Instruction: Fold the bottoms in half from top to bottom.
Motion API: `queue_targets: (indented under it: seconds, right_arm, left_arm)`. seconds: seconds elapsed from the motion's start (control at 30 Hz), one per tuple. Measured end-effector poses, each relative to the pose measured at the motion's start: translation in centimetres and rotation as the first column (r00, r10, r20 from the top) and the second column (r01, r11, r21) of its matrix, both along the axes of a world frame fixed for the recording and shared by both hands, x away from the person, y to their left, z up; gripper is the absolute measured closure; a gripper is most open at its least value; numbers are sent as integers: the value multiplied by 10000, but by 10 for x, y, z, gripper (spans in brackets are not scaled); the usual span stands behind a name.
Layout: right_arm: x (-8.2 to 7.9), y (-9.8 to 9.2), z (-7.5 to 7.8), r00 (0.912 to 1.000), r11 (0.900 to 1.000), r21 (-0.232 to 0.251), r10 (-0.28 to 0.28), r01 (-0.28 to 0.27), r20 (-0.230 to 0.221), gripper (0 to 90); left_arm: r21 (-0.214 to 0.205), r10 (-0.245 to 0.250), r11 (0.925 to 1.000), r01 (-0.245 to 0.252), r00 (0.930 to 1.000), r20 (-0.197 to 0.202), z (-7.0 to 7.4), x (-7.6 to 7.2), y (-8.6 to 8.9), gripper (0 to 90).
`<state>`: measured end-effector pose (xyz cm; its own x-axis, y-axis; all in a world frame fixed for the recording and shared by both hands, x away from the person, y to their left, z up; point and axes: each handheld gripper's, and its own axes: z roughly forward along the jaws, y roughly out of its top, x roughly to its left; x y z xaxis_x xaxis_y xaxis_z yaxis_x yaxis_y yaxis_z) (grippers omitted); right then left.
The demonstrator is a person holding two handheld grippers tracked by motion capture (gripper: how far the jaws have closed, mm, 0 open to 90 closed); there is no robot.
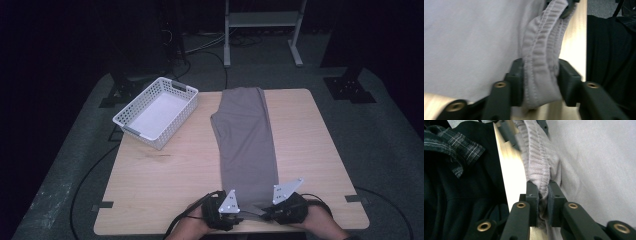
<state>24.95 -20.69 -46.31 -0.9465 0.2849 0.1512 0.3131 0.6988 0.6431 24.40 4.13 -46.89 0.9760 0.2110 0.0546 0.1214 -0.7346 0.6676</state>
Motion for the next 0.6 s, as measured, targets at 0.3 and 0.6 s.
queue_targets:
  seconds: [0.3, 0.6]
  right_arm:
    - [-7, -13, 3, 9919, 9998, -115, 157, -144, 1264, 394]
    - [-6, -5, -6, 9867, 9967, -774, 378, -258, 1583, 414]
  left_arm:
    - [-197, 366, 9991, -382, 9967, -725, 1, 8, 2, 695]
    - [-288, 302, 9990, -334, 9939, -1058, 1, 13, 4, 707]
